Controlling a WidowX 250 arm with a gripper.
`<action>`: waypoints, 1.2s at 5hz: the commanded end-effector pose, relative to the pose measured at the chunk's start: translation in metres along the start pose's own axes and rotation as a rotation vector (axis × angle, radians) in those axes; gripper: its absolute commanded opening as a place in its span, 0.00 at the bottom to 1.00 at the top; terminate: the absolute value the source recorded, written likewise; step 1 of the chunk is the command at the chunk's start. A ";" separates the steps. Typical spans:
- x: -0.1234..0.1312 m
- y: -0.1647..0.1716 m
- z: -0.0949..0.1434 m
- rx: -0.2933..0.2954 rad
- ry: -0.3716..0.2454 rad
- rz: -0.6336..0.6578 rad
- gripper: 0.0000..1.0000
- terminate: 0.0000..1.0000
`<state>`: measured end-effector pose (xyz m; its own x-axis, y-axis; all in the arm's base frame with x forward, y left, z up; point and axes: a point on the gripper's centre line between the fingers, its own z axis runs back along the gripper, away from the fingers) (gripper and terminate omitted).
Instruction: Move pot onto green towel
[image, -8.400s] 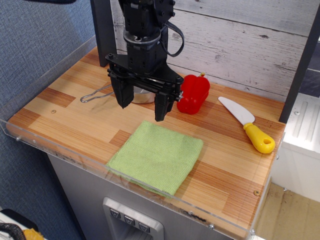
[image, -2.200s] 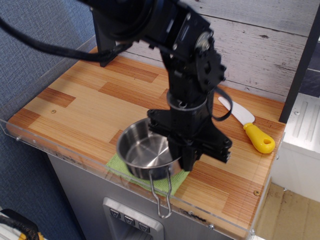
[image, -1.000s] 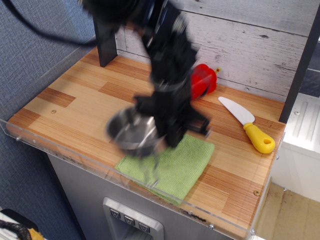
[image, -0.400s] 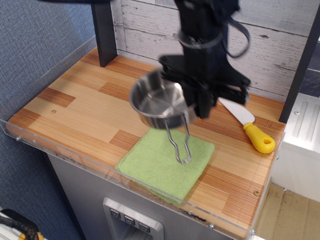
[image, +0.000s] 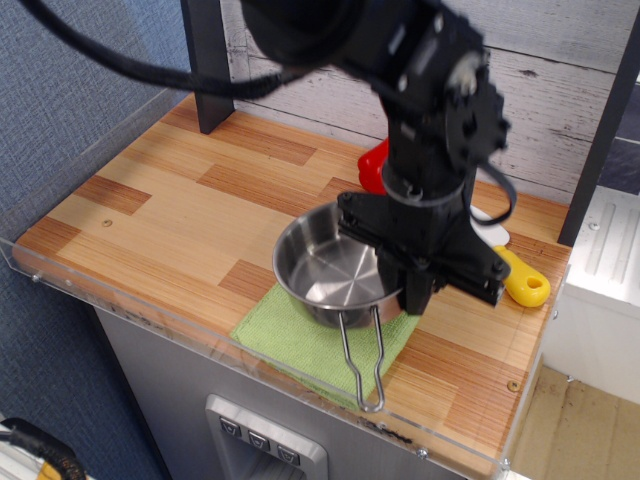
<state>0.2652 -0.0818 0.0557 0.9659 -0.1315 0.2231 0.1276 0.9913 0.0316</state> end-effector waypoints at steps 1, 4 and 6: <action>-0.007 0.021 -0.005 0.028 0.011 0.017 0.00 0.00; -0.014 0.039 -0.010 -0.004 0.069 0.050 1.00 0.00; 0.000 0.028 0.023 -0.049 -0.010 0.035 1.00 1.00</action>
